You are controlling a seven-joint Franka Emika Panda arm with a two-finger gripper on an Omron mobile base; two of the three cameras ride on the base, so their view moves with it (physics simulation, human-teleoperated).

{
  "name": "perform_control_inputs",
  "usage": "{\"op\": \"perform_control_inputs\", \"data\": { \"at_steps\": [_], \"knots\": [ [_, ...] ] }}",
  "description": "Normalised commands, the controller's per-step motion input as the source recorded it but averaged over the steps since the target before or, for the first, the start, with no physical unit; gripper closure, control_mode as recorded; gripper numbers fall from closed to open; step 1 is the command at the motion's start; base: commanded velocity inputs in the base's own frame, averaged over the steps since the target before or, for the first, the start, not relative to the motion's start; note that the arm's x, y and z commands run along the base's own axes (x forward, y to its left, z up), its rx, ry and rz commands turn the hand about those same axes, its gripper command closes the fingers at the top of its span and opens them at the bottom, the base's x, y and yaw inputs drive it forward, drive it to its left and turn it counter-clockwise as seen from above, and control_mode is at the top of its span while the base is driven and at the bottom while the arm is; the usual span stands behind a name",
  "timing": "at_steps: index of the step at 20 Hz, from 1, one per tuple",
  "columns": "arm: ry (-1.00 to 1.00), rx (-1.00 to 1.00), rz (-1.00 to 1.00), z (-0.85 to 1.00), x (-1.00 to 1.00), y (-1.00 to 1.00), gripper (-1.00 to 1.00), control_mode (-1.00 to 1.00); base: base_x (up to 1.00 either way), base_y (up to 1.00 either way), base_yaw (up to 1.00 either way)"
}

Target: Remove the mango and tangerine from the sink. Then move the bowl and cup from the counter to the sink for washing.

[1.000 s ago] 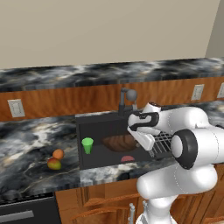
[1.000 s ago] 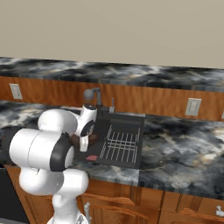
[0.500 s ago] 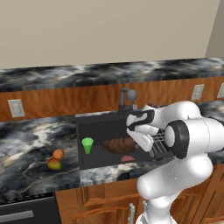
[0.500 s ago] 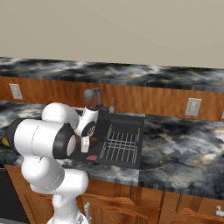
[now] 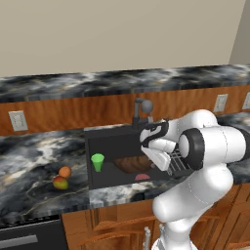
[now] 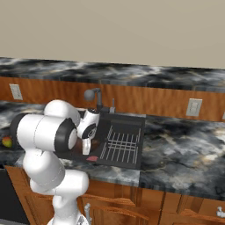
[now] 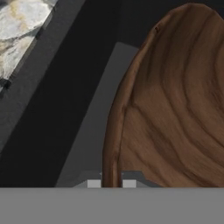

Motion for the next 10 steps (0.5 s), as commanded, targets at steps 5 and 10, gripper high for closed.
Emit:
{"op": "perform_control_inputs", "data": {
  "at_steps": [5, 10],
  "knots": [
    [0.0, 0.0, 0.0, -0.15, 0.03, -0.01, 1.0, -1.0, 0.0, 0.0, 0.0],
    [0.0, -0.01, 0.0, -0.14, 0.03, -0.03, 1.0, -1.0, 0.0, 0.0, 0.0]
  ]
}}
